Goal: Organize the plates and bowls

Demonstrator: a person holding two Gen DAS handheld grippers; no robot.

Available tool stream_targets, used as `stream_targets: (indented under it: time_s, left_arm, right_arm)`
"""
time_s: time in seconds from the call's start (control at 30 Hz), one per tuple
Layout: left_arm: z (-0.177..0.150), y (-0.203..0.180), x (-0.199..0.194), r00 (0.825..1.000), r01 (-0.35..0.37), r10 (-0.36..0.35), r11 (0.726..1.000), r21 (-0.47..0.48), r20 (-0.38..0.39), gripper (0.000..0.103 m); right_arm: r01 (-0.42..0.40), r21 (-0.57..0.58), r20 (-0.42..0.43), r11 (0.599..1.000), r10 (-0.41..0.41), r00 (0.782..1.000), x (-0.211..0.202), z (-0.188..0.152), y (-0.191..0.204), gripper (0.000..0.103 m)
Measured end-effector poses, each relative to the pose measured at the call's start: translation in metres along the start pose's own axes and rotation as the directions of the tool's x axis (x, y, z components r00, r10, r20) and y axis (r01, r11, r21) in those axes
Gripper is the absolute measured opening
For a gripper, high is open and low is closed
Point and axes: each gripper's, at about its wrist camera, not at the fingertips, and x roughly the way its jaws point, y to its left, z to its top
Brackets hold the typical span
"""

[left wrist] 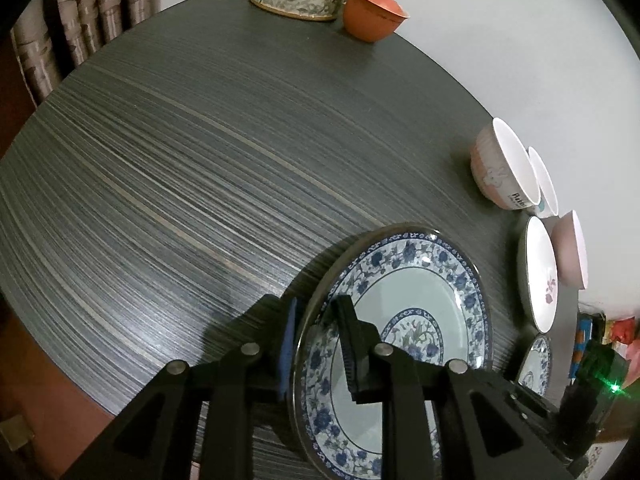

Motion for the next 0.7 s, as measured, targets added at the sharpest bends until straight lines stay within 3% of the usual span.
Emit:
stream_targets:
  time_s: [0.2, 0.47, 0.7]
  left_arm:
    - [-0.001, 0.007, 0.005, 1.000, -0.003, 0.002, 0.999, -0.036, -0.026, 0.023]
    - [0.002, 0.005, -0.010, 0.998, 0.031, -0.030, 0.999, -0.031, 0.046, 0.031]
    - [0.003, 0.012, -0.022, 0.996, 0.015, -0.010, 0.998, -0.062, 0.088, 0.036]
  right_arm:
    - [0.005, -0.016, 0.010, 1.000, -0.005, 1.000, 0.000, -0.001, 0.002, 0.022]
    - [-0.017, 0.011, 0.019, 1.000, 0.017, 1.000, -0.005, 0.001, -0.005, 0.032]
    - [-0.040, 0.027, 0.079, 0.999, 0.038, 0.996, -0.036, 0.003, -0.011, 0.032]
